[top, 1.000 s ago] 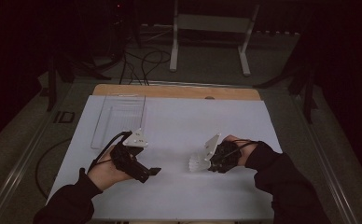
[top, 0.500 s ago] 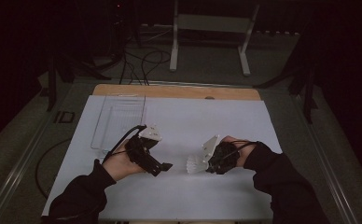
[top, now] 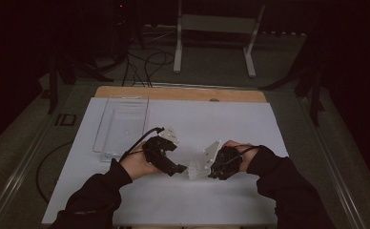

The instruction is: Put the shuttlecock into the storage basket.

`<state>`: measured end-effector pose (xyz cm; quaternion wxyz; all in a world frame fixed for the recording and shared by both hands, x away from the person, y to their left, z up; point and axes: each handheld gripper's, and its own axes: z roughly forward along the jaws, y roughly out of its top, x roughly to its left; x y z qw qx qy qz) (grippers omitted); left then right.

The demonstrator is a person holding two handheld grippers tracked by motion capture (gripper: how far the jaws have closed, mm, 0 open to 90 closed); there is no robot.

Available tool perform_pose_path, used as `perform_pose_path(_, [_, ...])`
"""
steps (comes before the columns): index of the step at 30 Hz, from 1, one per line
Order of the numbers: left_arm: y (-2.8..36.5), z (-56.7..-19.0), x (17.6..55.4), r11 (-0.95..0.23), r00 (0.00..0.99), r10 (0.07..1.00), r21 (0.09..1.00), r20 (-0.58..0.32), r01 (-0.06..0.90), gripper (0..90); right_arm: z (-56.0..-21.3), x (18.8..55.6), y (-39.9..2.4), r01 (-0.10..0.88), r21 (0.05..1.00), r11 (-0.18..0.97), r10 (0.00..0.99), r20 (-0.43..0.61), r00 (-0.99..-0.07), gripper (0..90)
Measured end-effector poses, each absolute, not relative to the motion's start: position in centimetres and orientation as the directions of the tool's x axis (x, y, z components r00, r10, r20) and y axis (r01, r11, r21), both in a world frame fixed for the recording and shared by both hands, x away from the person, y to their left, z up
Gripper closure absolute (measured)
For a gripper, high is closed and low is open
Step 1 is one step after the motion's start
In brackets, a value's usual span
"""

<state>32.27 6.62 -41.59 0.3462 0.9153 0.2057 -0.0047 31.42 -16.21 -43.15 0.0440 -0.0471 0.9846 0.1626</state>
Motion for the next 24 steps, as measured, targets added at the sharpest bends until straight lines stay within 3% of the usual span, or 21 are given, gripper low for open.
perform_pose_path(5, [5.9, -42.3, 32.5, -0.692, 0.927, 0.337, 0.624, -0.165, 0.363, 21.3, -43.2, 31.3, -16.0, -0.122, 0.321, 0.939, -0.092, -0.108, -0.99, 65.6])
perform_pose_path(12, [5.2, -42.9, 32.8, -0.692, 0.93, 0.303, 0.622, -0.21, 0.366, 39.3, -43.1, 31.1, -15.7, -0.139, 0.321, 0.937, -0.107, -0.114, -0.988, 65.6])
perform_pose_path(24, [3.9, -43.6, 33.2, -0.739, 0.941, 0.271, 0.582, -0.205, 0.339, 51.6, -43.2, 30.9, -15.4, -0.163, 0.326, 0.931, -0.131, -0.119, -0.984, 65.6])
